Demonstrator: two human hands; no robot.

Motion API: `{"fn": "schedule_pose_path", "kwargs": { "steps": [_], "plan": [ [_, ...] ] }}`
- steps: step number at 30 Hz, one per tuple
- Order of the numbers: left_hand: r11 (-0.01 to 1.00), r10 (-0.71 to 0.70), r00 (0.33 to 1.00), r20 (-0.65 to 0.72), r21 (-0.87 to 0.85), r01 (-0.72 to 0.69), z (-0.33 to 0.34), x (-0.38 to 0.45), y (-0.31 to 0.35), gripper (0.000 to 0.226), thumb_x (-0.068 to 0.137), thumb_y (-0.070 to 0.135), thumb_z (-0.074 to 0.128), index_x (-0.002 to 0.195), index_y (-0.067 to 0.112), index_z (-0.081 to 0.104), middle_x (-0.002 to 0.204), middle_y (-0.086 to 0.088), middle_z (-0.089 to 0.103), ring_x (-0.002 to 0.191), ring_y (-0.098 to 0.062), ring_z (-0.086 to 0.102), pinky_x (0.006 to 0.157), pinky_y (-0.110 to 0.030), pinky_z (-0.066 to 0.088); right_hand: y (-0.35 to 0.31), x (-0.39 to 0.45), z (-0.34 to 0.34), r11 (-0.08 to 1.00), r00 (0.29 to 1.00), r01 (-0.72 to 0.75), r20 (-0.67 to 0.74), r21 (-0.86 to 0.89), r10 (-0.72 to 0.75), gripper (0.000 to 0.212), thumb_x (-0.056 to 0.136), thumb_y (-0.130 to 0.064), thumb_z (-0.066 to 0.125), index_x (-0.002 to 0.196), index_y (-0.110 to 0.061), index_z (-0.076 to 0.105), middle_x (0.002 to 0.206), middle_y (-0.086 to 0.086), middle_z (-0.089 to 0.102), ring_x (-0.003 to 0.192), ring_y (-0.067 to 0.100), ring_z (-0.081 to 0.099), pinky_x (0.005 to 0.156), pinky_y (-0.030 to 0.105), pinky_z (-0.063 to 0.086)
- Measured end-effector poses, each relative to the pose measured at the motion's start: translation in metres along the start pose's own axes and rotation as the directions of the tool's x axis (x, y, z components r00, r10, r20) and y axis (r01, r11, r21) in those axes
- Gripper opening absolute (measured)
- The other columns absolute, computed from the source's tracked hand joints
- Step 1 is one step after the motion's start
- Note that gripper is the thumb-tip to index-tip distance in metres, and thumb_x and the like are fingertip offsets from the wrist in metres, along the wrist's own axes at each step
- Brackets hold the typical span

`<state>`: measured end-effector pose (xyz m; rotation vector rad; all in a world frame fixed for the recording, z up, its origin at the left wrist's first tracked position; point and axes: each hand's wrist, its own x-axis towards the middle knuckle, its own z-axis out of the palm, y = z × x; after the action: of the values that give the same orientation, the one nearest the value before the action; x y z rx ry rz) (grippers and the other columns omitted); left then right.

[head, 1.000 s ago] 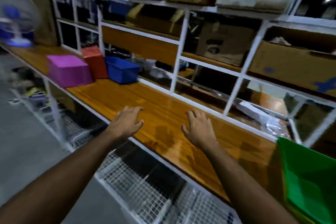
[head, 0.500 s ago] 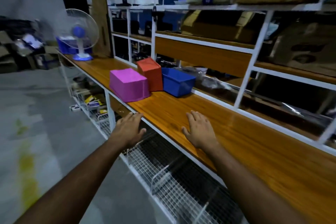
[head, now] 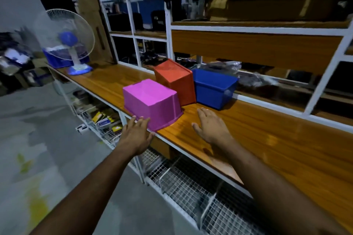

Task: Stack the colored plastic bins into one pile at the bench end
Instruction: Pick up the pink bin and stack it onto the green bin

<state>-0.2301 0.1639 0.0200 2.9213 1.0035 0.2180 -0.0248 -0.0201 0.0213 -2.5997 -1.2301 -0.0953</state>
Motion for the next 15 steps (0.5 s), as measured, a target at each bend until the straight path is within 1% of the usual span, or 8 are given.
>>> {"fn": "schedule_pose_path", "kwargs": {
  "steps": [3, 5, 8, 10, 11, 13, 15],
  "plan": [
    [1.000, -0.001, 1.000, 0.019, -0.030, 0.002, -0.001, 0.048, -0.034, 0.066, 0.095, 0.052, 0.038, 0.153, 0.028, 0.017, 0.162, -0.002, 0.023, 0.151, -0.027, 0.002, 0.117, -0.050, 0.013, -0.025, 0.054, 0.010, 1.000, 0.999, -0.006, 0.037, 0.005, 0.006, 0.062, 0.092, -0.055, 0.044, 0.144, -0.022, 0.038, 0.147, 0.006, 0.047, 0.134, 0.025, 0.045, 0.105, 0.044, 0.041],
    [0.999, 0.015, 0.999, 0.029, -0.035, -0.014, -0.002, 0.072, -0.041, 0.065, 0.095, 0.051, 0.039, 0.152, 0.028, 0.018, 0.161, -0.002, 0.026, 0.150, -0.030, 0.005, 0.116, -0.050, 0.015, -0.032, 0.073, 0.012, 1.000, 0.997, -0.028, 0.072, 0.011, 0.027, 0.057, 0.092, -0.054, 0.044, 0.138, -0.021, 0.044, 0.138, 0.008, 0.054, 0.126, 0.026, 0.051, 0.099, 0.043, 0.045],
    [0.995, 0.039, 0.999, 0.031, -0.097, -0.036, 0.000, 0.126, -0.068, 0.065, 0.094, 0.050, 0.042, 0.151, 0.026, 0.024, 0.155, -0.005, 0.037, 0.145, -0.035, 0.021, 0.114, -0.050, 0.024, -0.051, 0.118, 0.031, 0.996, 0.991, -0.075, 0.111, 0.048, 0.069, 0.054, 0.092, -0.053, 0.046, 0.137, -0.022, 0.046, 0.134, 0.009, 0.057, 0.123, 0.028, 0.052, 0.100, 0.043, 0.046],
    [0.980, 0.042, 0.999, 0.011, -0.193, -0.039, 0.004, 0.157, -0.082, 0.061, 0.093, 0.047, 0.046, 0.147, 0.022, 0.031, 0.144, -0.011, 0.050, 0.134, -0.038, 0.038, 0.107, -0.049, 0.035, -0.062, 0.146, 0.039, 0.986, 0.987, -0.122, 0.115, 0.111, 0.109, 0.052, 0.093, -0.049, 0.048, 0.136, -0.019, 0.049, 0.133, 0.010, 0.058, 0.121, 0.029, 0.055, 0.100, 0.042, 0.046],
    [0.965, 0.043, 0.999, -0.006, -0.259, -0.043, 0.008, 0.171, -0.089, 0.058, 0.093, 0.044, 0.048, 0.144, 0.020, 0.035, 0.138, -0.013, 0.054, 0.128, -0.037, 0.043, 0.103, -0.049, 0.039, -0.067, 0.161, 0.043, 0.979, 0.986, -0.145, 0.107, 0.141, 0.131, 0.050, 0.094, -0.046, 0.050, 0.134, -0.016, 0.051, 0.133, 0.012, 0.058, 0.120, 0.030, 0.056, 0.099, 0.041, 0.046],
    [0.928, 0.055, 0.998, -0.016, -0.369, -0.057, 0.017, 0.193, -0.101, 0.054, 0.092, 0.037, 0.051, 0.141, 0.016, 0.040, 0.135, -0.016, 0.054, 0.124, -0.037, 0.046, 0.102, -0.048, 0.042, -0.076, 0.190, 0.050, 0.963, 0.981, -0.191, 0.071, 0.189, 0.180, 0.047, 0.096, -0.040, 0.051, 0.131, -0.009, 0.055, 0.132, 0.016, 0.059, 0.119, 0.033, 0.056, 0.098, 0.038, 0.045],
    [0.898, 0.053, 0.998, 0.015, -0.437, -0.041, 0.025, 0.211, -0.109, 0.054, 0.092, 0.034, 0.053, 0.141, 0.017, 0.041, 0.138, -0.018, 0.046, 0.125, -0.039, 0.045, 0.105, -0.047, 0.040, -0.082, 0.215, 0.054, 0.929, 0.962, -0.271, 0.052, 0.252, 0.267, 0.044, 0.096, -0.036, 0.052, 0.128, -0.005, 0.057, 0.130, 0.019, 0.061, 0.119, 0.034, 0.056, 0.097, 0.037, 0.043]
  ]
}}
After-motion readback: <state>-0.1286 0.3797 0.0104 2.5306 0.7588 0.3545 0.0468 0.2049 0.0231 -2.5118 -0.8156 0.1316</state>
